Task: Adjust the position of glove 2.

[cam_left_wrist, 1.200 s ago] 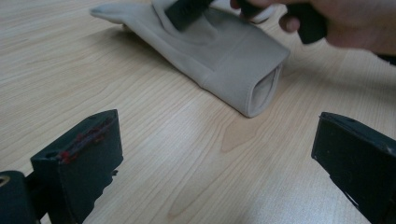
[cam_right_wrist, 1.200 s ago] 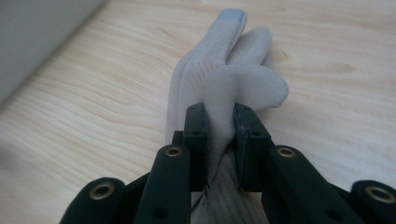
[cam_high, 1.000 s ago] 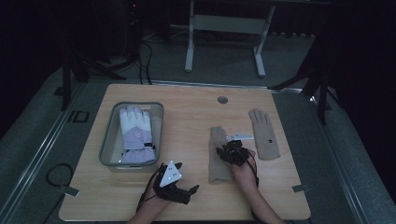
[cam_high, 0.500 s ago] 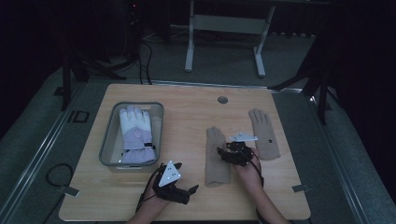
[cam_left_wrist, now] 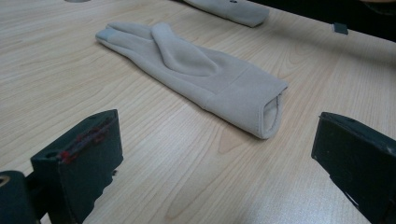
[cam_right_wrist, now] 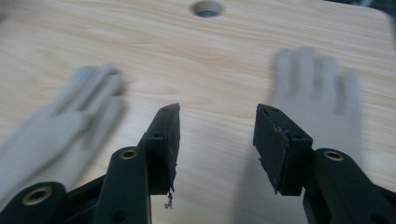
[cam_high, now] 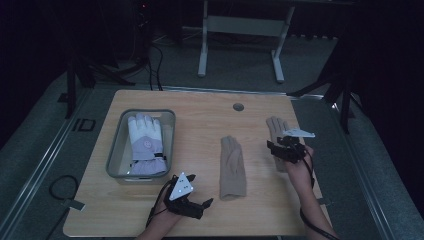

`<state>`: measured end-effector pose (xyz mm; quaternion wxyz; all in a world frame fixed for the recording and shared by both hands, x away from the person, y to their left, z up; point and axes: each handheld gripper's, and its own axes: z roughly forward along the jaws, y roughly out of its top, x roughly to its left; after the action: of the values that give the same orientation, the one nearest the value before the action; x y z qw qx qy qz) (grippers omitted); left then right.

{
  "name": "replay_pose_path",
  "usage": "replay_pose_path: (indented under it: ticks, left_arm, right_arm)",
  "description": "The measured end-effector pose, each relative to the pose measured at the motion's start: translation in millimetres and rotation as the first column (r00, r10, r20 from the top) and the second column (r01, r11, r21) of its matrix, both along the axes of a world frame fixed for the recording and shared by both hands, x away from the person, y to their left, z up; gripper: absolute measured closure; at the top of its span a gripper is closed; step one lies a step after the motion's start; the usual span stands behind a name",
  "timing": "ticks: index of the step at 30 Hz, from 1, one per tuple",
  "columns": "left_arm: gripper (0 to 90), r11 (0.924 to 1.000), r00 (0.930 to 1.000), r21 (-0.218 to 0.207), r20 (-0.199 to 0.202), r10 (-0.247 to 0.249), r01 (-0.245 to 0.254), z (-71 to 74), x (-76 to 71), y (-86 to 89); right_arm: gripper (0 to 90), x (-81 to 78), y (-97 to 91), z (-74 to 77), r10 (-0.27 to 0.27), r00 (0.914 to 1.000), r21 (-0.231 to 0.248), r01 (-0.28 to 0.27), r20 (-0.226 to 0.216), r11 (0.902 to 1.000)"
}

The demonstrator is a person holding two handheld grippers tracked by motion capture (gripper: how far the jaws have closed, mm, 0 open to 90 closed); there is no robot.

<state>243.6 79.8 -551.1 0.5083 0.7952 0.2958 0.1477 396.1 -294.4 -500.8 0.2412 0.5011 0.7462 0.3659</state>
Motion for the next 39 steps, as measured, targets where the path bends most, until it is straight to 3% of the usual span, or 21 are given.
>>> replay_pose_path:
  ticks: [9, 18, 27, 30, 32, 36, 39]
  left_arm:
    - [1.9, 1.0, 1.0, -0.005, 0.005, -0.003, 0.003, 1.0, 0.1, 2.0]
    - [1.9, 0.9997, 0.9996, -0.001, 0.013, -0.024, 0.024, 1.9, 0.2, 3.6]
    - [2.0, 0.9998, 0.9997, -0.008, 0.01, -0.021, 0.021, 1.9, 0.8, 5.5]
    - [1.9, 0.9997, 0.9998, -0.016, 0.008, -0.021, 0.021, 1.7, 0.6, 5.5]
    - [2.0, 0.9997, 0.9997, -0.011, 0.006, -0.022, 0.022, 1.3, 0.6, 5.0]
    - [2.0, 0.9997, 0.9997, -0.005, -0.002, -0.023, 0.023, -0.5, 1.1, 3.6]
    - [1.9, 0.9997, 0.9997, -0.005, -0.003, -0.024, 0.024, -0.8, 1.2, 3.3]
  right_arm:
    - [51.4, 26.6, -30.9, -20.8, -0.106, 0.9938, -0.029, 0.105, -0.035, 0.9941]
    - [52.1, 48.8, -44.6, -31.8, -0.151, 0.9864, -0.03, 0.15, -0.064, 0.9883]
    - [47.0, 57.4, -39.0, -45.6, -0.122, 0.987, -0.056, 0.117, -0.104, 0.9915]
    - [47.5, 56.5, -41.9, -48.7, -0.129, 0.9861, -0.016, 0.128, -0.104, 0.9916]
    - [55.0, 54.0, -43.0, -50.9, -0.126, 0.988, -0.002, 0.127, -0.089, 0.9919]
    - [74.2, 50.4, -41.5, -50.4, -0.137, 0.9876, -0.041, 0.134, -0.077, 0.9901]
    - [79.3, 49.5, -38.7, -48.9, -0.142, 0.9866, -0.069, 0.137, -0.08, 0.9882]
